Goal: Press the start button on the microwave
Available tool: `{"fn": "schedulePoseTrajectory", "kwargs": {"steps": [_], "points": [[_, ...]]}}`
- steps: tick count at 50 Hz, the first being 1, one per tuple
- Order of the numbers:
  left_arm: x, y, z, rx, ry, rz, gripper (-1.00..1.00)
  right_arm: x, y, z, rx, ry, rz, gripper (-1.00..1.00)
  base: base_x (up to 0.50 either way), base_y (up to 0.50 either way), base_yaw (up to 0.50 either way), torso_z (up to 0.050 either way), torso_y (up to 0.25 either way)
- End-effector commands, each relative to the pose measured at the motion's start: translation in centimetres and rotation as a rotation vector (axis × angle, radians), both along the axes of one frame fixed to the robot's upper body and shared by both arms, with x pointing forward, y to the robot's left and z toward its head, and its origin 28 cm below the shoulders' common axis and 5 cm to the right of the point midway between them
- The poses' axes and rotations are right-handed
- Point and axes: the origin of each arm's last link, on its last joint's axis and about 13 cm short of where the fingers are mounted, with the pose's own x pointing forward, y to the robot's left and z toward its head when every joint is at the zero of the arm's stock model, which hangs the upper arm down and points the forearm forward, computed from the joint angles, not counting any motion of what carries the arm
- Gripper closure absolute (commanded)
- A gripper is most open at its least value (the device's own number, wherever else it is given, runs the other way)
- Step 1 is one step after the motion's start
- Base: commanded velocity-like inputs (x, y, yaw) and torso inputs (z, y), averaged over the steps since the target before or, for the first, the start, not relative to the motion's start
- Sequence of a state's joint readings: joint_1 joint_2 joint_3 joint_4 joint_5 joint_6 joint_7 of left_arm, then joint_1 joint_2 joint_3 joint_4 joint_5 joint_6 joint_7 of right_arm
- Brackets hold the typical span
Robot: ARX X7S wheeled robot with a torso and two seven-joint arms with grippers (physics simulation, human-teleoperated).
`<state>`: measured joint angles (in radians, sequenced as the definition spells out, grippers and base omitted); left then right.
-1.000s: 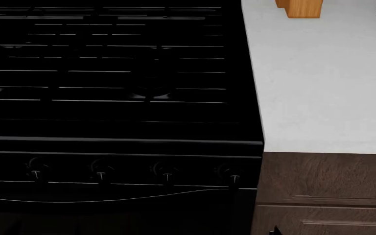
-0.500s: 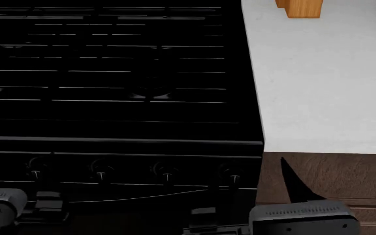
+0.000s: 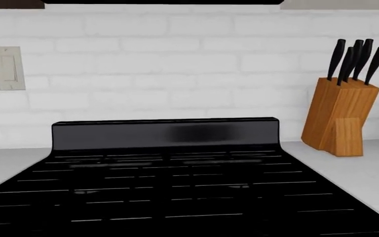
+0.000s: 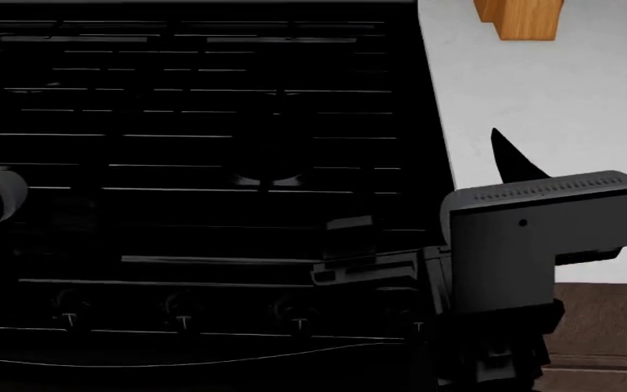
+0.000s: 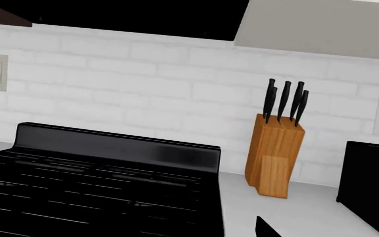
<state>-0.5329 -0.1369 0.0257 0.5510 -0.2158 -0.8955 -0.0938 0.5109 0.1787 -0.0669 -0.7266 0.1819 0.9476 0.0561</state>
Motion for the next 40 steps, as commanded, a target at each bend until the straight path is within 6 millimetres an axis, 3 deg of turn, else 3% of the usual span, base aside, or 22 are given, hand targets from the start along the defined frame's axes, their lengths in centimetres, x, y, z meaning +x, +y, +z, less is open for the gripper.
{"fn": "schedulePoseTrajectory", "kwargs": {"steps": [1, 21, 40], "points": [[0.07, -0.02, 0.79, -0.003, -0.013, -0.010, -1.00, 0.02, 0.07, 1.02, 0.011, -0.030, 0.019, -1.00, 0.48, 0.23, 0.00, 0.000, 0.000], [-0.29, -0.14, 0.67, 0.009, -0.025, -0.011, -1.00, -0.40, 0.13, 1.01, 0.034, -0.032, 0.029, -1.00, 0.49, 0.11, 0.00, 0.000, 0.000], [-0.51, -0.20, 0.46, 0.011, -0.018, -0.020, -1.00, -0.58, 0.48, 1.00, 0.012, -0.033, 0.069, -1.00, 0.22, -0.22, 0.00, 0.000, 0.001]]}}
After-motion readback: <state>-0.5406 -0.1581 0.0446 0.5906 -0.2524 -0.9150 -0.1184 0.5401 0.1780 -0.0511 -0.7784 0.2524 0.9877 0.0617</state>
